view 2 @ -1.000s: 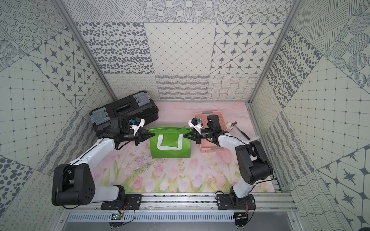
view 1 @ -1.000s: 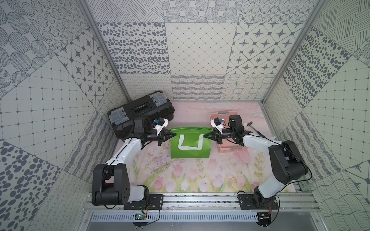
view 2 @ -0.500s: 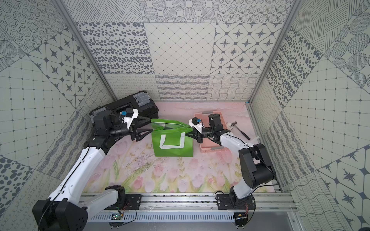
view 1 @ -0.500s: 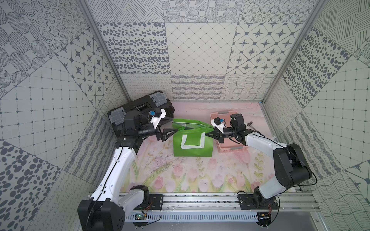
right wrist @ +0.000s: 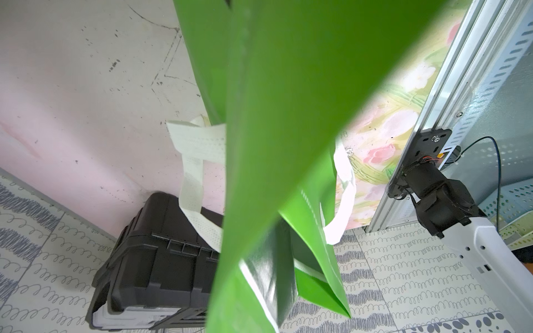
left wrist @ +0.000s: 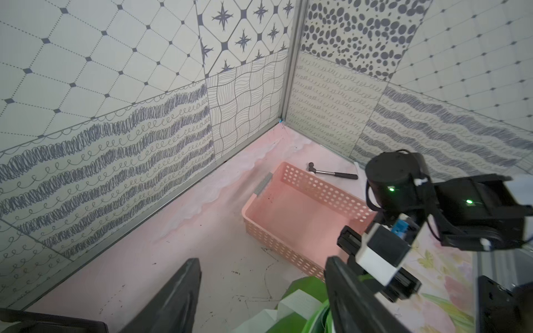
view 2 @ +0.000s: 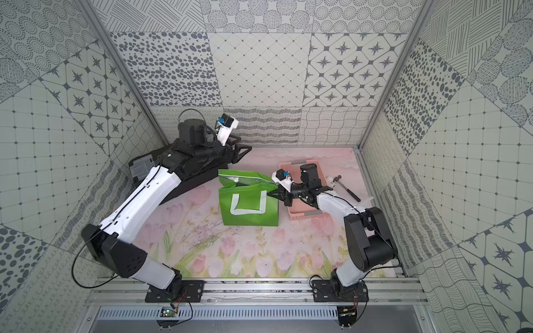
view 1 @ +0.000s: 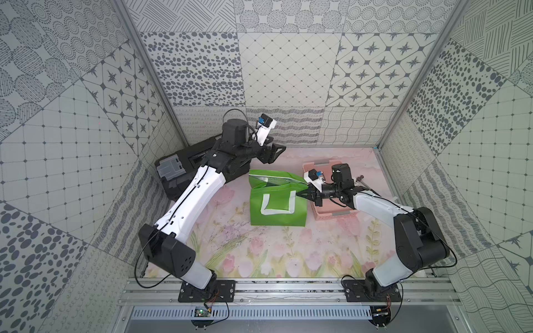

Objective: Place the ice pack in the delivery bag
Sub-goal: Seal the delivery bag at the center of the board.

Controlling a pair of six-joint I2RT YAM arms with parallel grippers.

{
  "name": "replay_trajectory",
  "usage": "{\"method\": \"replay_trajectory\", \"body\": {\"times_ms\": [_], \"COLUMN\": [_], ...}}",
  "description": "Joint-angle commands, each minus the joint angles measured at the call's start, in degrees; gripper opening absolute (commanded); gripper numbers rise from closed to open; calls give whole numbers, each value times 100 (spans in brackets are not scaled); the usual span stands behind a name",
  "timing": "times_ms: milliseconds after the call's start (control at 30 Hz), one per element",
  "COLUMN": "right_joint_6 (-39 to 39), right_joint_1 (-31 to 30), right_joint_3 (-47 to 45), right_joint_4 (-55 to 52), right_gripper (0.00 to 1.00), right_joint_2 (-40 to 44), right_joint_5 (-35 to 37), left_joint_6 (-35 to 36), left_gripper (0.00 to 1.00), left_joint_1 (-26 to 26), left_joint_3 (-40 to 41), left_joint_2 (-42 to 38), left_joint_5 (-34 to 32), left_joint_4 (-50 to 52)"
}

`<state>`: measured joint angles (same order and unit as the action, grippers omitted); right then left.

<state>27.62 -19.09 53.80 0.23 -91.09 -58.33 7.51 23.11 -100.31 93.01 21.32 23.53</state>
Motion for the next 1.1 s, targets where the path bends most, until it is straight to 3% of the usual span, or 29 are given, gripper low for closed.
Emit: {"method": "replay_trajectory", "body": {"times_ms": [0,233,433,767,1067], "right_joint_6": [120,205,217,115,-30], "right_joint_1": [-24,-22,-22,-15,-13], "right_joint_3": [179,159,183,182,192], "right_joint_4": [60,-3,-14,137,237], "right_gripper": [0,0,0,0,0], "right_joint_2": [224,293,294,162,47], "right_joint_5": [148,198,230,260,269], "left_joint_6": [619,1032,1525,1619,1624], "left_gripper": [72,72,72,73,78], "left_joint_1": [362,409,404,404,401], "left_joint_3": [-1108,-1743,-2361,-1819,-1035], "left_joint_2": [938,1609,2098,1673,1239], "left_joint_5": [-1927,-2251,-1683,-421,209], "left_joint_4": [1925,2796,4161,4290,3794]}}
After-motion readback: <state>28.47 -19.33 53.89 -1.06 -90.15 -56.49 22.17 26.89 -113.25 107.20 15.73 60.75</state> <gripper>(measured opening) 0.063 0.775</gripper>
